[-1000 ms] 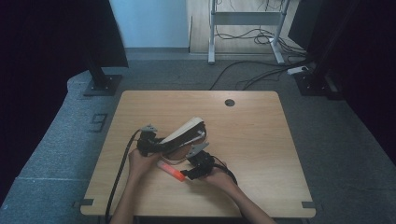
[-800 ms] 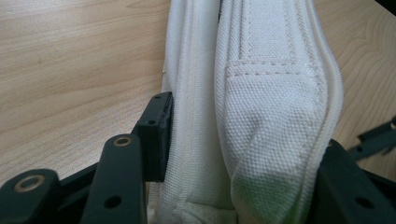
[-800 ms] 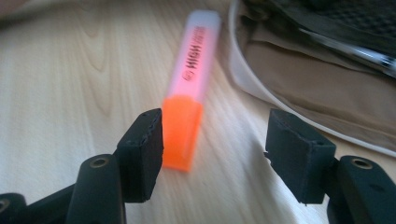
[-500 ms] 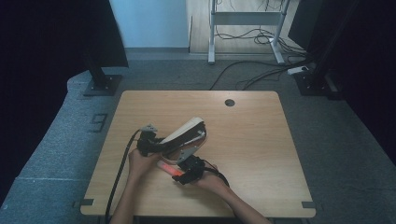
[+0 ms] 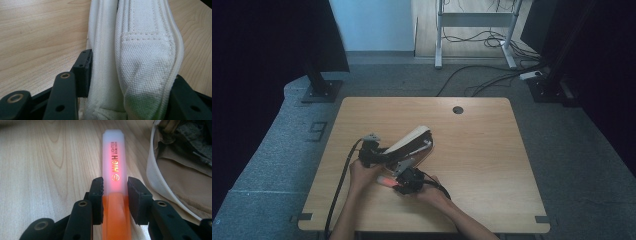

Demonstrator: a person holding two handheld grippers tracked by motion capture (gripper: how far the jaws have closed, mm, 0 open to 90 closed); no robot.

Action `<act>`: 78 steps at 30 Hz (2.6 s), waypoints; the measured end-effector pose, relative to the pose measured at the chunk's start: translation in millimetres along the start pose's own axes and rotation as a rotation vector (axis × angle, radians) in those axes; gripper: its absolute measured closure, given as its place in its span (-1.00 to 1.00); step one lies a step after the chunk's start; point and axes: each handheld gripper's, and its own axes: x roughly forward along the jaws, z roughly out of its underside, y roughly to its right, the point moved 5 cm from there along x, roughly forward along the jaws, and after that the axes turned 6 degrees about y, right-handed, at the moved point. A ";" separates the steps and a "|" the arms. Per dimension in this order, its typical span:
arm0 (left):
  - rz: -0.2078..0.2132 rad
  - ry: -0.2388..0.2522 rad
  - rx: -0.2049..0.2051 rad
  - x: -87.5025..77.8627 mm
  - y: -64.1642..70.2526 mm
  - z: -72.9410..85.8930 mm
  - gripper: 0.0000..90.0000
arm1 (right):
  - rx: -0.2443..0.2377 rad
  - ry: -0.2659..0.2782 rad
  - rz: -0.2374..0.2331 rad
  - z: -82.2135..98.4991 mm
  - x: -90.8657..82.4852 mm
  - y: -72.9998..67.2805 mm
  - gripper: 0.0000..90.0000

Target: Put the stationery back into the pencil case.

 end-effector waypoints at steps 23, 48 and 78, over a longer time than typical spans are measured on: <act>0.000 -0.003 -0.004 -0.5 -0.9 0.1 0.14 | 0.051 0.028 0.072 17.4 -54.6 26.1 0.47; 0.001 -0.003 -0.007 -0.7 -0.5 0.1 0.14 | 0.070 -0.053 0.094 14.8 -43.1 74.7 0.46; 0.004 -0.003 -0.007 -0.5 -0.6 0.3 0.14 | 0.106 -0.013 0.189 22.2 -67.2 102.6 0.18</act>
